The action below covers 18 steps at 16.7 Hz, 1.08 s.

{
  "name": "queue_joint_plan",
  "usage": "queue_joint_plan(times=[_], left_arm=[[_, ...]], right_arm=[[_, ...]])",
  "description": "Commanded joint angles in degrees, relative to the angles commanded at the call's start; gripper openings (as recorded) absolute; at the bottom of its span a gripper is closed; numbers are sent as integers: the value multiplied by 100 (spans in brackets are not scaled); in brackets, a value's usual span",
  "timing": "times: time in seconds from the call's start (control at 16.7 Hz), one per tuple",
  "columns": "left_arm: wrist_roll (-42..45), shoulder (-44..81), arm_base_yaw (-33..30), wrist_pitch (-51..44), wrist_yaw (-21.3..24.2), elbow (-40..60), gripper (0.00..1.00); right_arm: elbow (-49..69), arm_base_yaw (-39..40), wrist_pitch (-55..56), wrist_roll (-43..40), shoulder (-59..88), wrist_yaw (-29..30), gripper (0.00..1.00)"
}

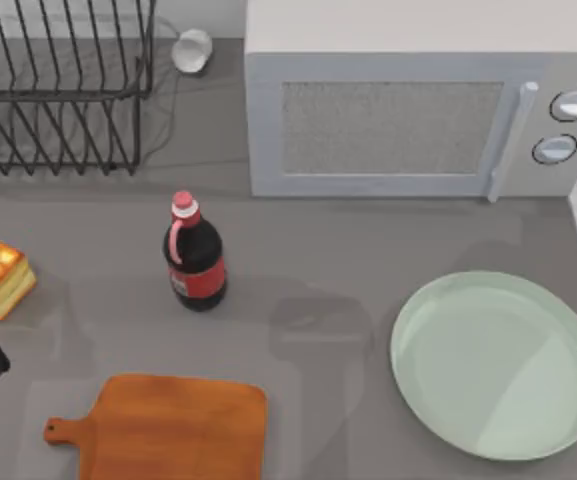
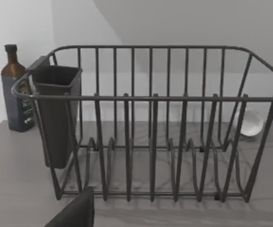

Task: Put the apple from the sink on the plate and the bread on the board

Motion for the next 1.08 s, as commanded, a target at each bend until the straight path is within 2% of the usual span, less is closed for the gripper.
queue_joint_plan(times=[0.42,1.08], left_arm=[[0,0,0,0,0,0,100],[0,0,0,0,0,0,100]], right_arm=[[-640,1121,-648,1344,-892,72,0],[-1539,3691,-1350,3754,-2132,78,0]])
